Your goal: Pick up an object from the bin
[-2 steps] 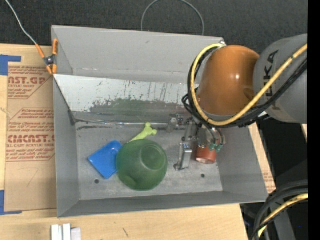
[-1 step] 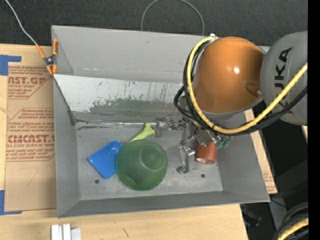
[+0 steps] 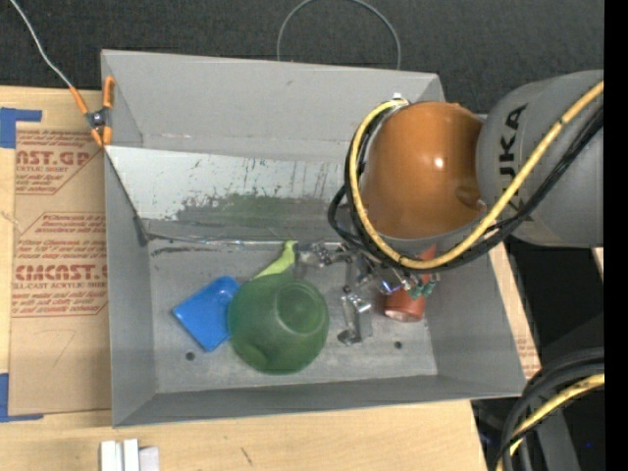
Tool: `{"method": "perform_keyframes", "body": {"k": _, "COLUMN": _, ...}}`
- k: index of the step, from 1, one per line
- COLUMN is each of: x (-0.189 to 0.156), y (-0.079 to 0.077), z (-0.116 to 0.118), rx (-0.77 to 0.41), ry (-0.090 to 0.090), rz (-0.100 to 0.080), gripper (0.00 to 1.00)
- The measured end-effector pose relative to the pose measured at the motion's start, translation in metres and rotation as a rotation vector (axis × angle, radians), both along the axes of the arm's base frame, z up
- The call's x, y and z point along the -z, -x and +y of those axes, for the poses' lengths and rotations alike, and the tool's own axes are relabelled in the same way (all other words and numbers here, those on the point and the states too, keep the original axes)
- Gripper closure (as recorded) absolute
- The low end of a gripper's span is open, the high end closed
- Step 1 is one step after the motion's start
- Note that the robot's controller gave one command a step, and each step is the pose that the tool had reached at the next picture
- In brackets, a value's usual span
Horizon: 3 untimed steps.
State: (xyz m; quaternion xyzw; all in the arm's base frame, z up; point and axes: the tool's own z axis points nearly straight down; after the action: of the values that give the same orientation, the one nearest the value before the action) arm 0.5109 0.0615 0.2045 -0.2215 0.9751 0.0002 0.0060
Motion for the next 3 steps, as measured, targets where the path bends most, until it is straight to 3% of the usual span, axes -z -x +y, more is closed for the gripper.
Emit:
{"method": "perform_keyframes", "body": {"k": 1, "x": -0.052, "y": -0.003, "z": 0.047, "rx": 0.155, "ry": 0.000, "rz": 0.012, "gripper": 0.00}}
{"method": "perform_keyframes", "body": {"k": 2, "x": -0.014, "y": -0.033, "z": 0.043, "rx": 0.280, "ry": -0.006, "rz": -0.005, "gripper": 0.00}}
{"method": "perform_keyframes", "body": {"k": 3, "x": 0.035, "y": -0.045, "z": 0.098, "rx": 0.058, "ry": -0.001, "rz": 0.005, "gripper": 0.00}}
